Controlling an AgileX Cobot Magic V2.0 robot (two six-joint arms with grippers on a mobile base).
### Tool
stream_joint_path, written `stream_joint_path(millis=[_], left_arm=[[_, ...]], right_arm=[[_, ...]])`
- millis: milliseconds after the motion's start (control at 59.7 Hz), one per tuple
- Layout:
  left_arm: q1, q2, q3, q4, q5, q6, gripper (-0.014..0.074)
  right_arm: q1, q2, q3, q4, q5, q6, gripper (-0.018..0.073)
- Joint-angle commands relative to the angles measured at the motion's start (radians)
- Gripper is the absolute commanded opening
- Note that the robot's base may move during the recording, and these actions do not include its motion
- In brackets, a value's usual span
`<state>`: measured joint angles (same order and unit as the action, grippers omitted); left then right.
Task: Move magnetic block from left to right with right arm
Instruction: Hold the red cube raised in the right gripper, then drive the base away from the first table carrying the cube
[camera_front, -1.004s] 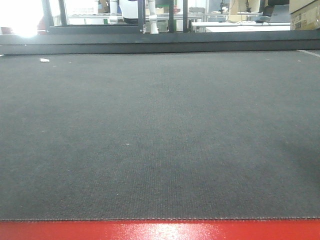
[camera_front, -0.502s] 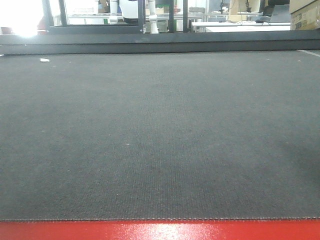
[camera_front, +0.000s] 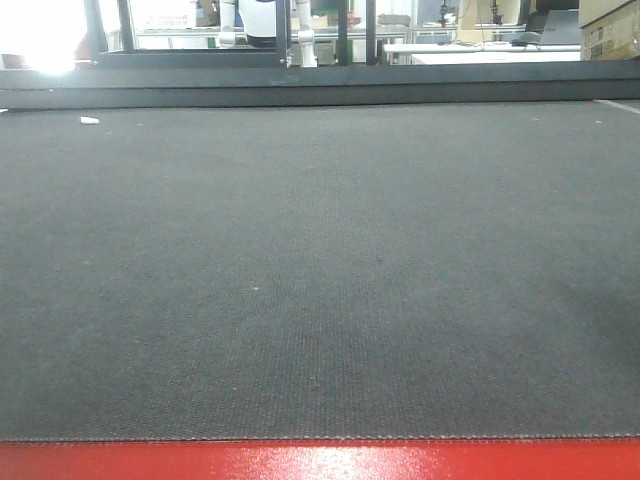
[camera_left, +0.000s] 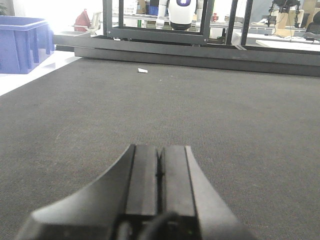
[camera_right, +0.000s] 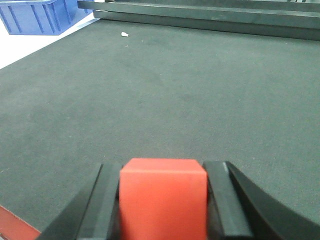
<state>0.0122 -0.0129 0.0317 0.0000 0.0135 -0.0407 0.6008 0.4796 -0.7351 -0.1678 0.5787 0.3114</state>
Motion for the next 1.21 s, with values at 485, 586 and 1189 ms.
stream_joint_path(millis=[485,586,1189], left_arm=[[-0.007,-0.014,0.009,0.000,-0.090,-0.007,-0.0116],[-0.007,-0.014,0.009,0.000,-0.090,-0.007,-0.0116],[-0.003,-0.014,0.009,0.000,-0.090,-0.007,-0.0116]], right_arm=[[0.000,0.004,-0.027,-0.018,-0.089,-0.012,0.0132],[0.000,0.004,-0.027,-0.018,-0.089,-0.012,0.0132],[0.000,0.004,-0.027,-0.018,-0.089,-0.012,0.0132]])
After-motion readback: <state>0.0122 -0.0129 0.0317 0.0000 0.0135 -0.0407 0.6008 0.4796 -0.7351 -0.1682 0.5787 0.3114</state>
